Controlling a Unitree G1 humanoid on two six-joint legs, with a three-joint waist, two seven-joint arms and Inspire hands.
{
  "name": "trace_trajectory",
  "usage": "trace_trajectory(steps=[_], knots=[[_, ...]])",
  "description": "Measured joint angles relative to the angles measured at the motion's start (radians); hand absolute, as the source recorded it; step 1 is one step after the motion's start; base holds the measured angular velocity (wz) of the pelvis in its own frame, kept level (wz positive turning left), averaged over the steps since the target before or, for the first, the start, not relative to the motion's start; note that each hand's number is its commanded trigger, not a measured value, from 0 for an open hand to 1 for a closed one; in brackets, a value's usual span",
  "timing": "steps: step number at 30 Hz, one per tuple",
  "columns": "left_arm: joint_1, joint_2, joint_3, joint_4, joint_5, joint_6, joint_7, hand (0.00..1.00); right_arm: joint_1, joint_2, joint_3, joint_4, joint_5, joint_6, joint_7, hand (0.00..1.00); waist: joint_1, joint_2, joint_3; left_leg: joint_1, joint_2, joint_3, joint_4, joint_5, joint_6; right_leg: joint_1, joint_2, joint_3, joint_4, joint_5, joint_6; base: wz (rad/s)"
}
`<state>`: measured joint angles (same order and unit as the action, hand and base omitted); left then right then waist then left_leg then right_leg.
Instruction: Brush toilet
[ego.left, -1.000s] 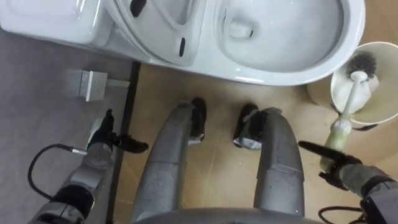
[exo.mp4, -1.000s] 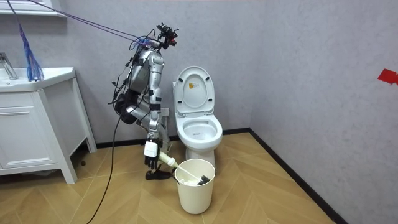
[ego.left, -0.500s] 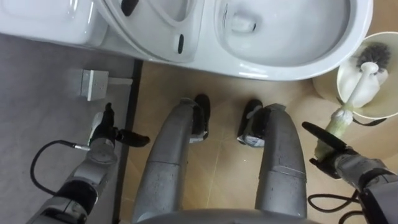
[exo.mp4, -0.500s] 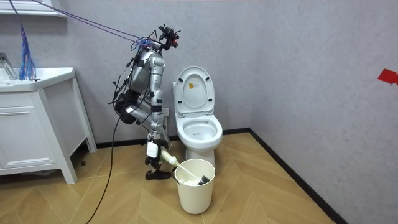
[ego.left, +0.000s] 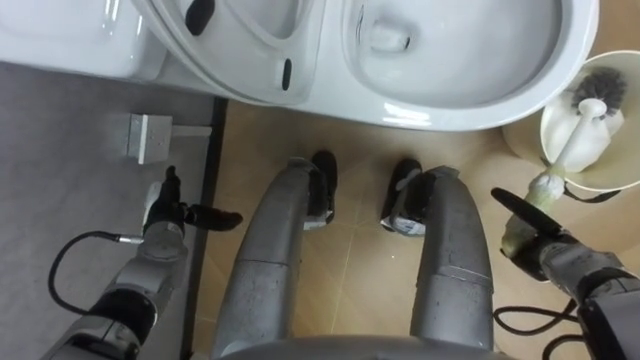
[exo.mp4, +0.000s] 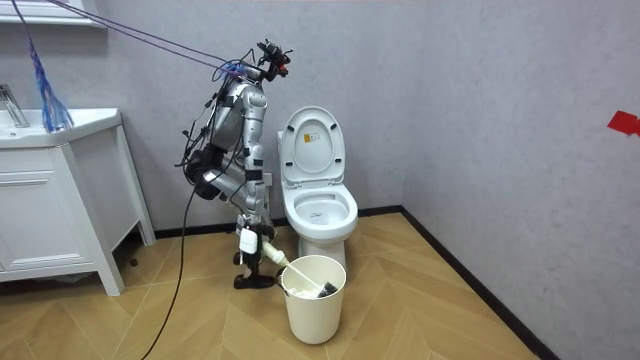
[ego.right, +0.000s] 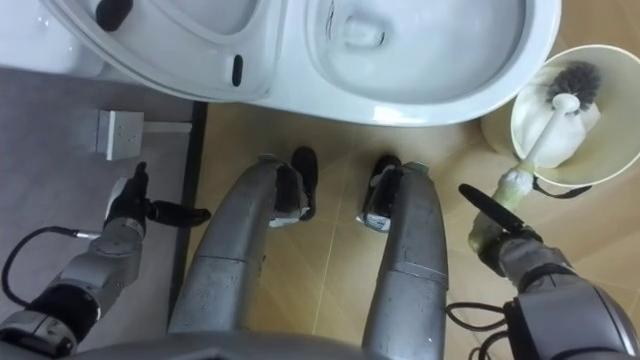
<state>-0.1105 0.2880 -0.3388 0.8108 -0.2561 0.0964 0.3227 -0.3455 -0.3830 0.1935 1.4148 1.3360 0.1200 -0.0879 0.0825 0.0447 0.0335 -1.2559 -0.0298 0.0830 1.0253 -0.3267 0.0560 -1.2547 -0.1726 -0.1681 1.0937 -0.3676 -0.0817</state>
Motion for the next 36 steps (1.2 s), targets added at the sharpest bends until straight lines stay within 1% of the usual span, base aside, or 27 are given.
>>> trace_trajectory(steps=[7,17,20,27,30,33,35,36], knots=[[0.000,0.003,0.001,0.024,-0.018,-0.016,0.000,0.00,-0.005,0.000,0.000,-0.001,-0.007,0.001,-0.003,1.00,-0.002,-0.001,0.0004,0.000,0.000,-0.001,0.003,0.000,0.000,0.001,0.000,0.000,0.002,0.000,0.000,0.00],[0.001,0.003,0.000,0.035,-0.031,-0.018,-0.002,0.00,0.006,0.002,0.021,-0.024,-0.001,0.004,-0.004,1.00,-0.012,-0.001,0.0005,0.001,0.000,-0.002,0.003,0.000,0.001,0.003,-0.002,-0.003,0.000,0.000,0.000,0.00],[0.002,0.003,0.000,0.035,-0.067,-0.020,-0.006,0.00,0.006,0.002,0.022,-0.024,-0.001,0.003,-0.004,1.00,-0.015,-0.001,0.0004,0.000,0.000,-0.003,0.003,0.000,0.001,0.005,-0.003,-0.005,-0.001,0.001,0.000,0.00],[0.003,0.004,0.000,0.033,-0.066,-0.022,-0.007,0.00,0.005,0.005,0.020,-0.026,0.000,0.003,-0.004,1.00,-0.016,-0.002,0.0005,0.012,0.000,-0.002,0.003,0.000,0.002,0.015,-0.003,-0.005,-0.001,0.001,0.000,0.00],[0.008,0.004,-0.001,0.034,-0.066,-0.034,-0.003,0.00,0.004,0.014,0.020,-0.017,0.003,0.003,-0.002,1.00,-0.017,-0.004,0.0011,0.039,0.001,-0.003,-0.003,0.000,0.002,0.043,0.000,-0.005,-0.009,0.002,0.001,0.00],[0.024,0.003,-0.005,0.035,-0.067,-0.054,0.005,0.00,0.012,0.031,0.020,-0.015,0.019,0.003,0.004,1.00,-0.026,-0.004,0.0013,0.096,0.003,-0.011,-0.032,0.000,0.001,0.107,0.006,-0.016,-0.046,0.007,0.004,-0.02],[0.029,-0.002,-0.005,0.043,-0.067,-0.068,0.014,0.00,0.027,0.037,0.020,-0.015,0.036,0.004,0.004,1.00,-0.022,-0.007,0.0021,0.151,0.002,-0.022,-0.072,0.008,-0.002,0.168,0.019,-0.018,-0.097,0.018,0.018,-0.02],[0.029,-0.002,-0.004,0.048,-0.067,-0.074,0.014,0.00,0.030,0.038,0.020,-0.014,0.036,0.004,0.004,1.00,-0.022,-0.007,0.0022,0.165,0.002,-0.025,-0.088,0.014,-0.002,0.183,0.020,-0.023,-0.115,0.024,0.020,0.00]])
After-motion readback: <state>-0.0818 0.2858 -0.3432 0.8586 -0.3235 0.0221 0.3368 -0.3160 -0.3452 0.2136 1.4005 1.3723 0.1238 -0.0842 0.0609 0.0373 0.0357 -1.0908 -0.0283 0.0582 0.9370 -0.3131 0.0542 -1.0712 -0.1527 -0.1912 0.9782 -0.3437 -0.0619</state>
